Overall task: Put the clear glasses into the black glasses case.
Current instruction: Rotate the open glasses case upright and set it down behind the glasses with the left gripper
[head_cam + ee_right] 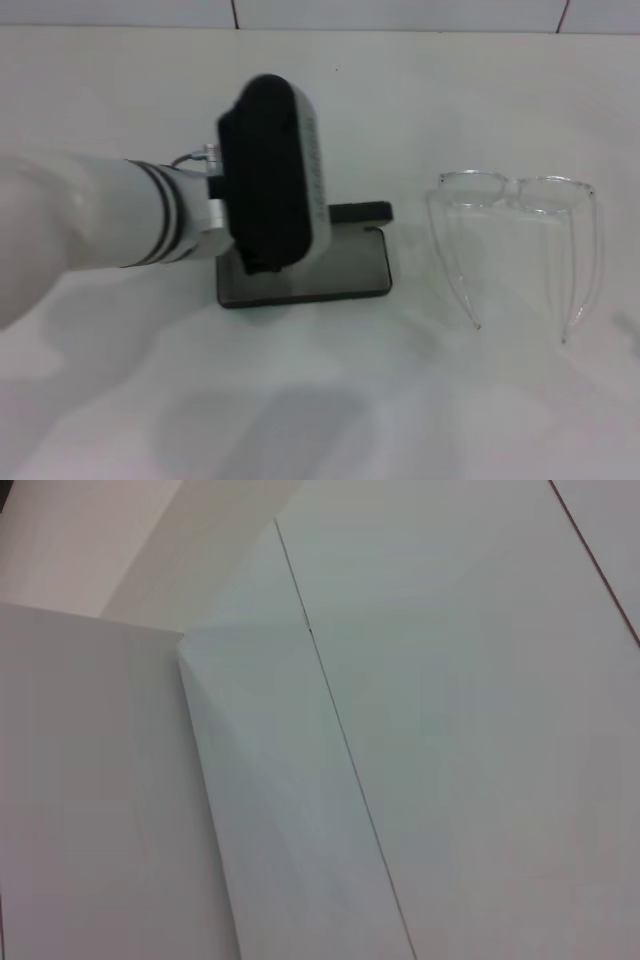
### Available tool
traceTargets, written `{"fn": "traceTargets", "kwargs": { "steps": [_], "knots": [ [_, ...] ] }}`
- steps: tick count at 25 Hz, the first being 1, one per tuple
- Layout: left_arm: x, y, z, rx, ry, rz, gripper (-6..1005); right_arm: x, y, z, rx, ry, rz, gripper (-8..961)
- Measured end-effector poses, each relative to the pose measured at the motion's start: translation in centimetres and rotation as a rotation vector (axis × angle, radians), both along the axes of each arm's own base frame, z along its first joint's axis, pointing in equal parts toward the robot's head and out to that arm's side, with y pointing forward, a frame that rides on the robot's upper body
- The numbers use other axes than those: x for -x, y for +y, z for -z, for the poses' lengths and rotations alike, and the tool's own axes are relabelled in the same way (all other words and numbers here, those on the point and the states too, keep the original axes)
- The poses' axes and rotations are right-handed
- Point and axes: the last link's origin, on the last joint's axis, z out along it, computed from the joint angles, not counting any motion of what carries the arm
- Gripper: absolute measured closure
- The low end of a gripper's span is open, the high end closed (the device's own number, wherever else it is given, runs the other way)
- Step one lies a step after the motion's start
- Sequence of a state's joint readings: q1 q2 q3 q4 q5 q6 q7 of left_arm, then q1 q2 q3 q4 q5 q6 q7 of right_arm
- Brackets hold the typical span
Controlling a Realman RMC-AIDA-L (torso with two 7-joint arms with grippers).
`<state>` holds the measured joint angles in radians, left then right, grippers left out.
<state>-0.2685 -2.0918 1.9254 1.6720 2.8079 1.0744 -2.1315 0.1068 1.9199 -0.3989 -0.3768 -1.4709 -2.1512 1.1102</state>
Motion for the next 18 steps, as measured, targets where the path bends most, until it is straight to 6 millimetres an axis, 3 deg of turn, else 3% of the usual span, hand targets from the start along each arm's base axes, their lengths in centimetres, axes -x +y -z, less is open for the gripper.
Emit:
{"fn": "traceTargets", "kwargs": {
  "steps": [10,18],
  "knots": [
    [-2.0,0.6,3.0,0.056,-0.008,0.106,749,0.2,0.2,0.3,0.008,0.004,-0.007,179],
    [-1.4,1.2,3.7,0.053,0.008,0.105,733,0.3,0.3,0.6,0.014,0.010,-0.010,180]
  ]
}}
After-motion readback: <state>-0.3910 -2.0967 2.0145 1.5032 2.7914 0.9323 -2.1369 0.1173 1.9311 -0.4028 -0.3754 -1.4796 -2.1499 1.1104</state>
